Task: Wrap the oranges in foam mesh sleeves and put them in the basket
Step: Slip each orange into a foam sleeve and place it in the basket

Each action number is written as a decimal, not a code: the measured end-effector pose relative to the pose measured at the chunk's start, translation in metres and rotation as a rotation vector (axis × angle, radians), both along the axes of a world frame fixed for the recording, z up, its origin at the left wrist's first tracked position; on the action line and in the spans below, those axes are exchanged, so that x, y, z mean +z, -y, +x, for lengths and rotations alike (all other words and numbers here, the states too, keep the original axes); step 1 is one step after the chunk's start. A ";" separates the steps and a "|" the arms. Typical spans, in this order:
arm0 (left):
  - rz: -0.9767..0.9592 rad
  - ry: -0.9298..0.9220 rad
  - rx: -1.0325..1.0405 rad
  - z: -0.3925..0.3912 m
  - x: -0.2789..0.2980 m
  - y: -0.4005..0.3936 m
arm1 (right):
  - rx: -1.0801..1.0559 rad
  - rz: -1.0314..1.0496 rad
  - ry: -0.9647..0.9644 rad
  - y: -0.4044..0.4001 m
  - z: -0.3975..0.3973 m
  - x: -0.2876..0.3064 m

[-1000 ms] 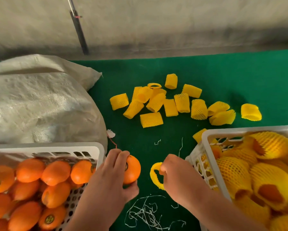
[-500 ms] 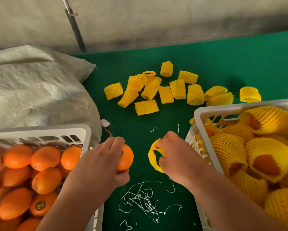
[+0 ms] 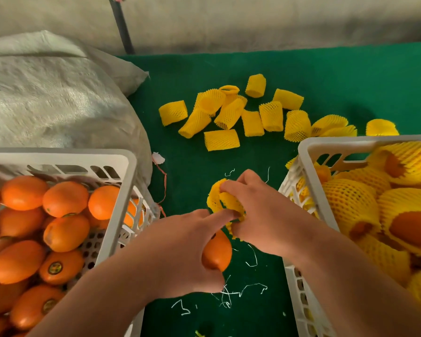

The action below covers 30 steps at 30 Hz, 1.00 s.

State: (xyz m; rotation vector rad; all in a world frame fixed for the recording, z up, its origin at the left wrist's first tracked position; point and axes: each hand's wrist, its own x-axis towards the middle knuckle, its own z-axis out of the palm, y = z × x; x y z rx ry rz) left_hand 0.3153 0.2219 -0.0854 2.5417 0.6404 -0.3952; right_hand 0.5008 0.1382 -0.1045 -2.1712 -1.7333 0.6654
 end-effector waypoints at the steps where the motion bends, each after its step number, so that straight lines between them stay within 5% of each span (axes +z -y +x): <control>1: -0.005 -0.018 0.009 0.000 -0.001 0.000 | -0.003 -0.008 0.005 0.000 0.001 0.000; 9: -0.055 -0.018 0.218 -0.001 0.000 -0.015 | -0.093 0.024 0.043 -0.002 0.003 0.005; 19: -1.149 0.462 0.833 -0.001 0.028 -0.036 | 0.006 0.068 0.003 0.000 -0.008 0.005; 25: -1.032 0.422 0.763 0.002 0.028 -0.034 | 0.006 0.112 -0.043 0.000 -0.009 0.004; 30: -1.118 0.351 0.645 -0.003 0.024 -0.036 | -0.008 0.131 -0.037 -0.001 -0.010 0.006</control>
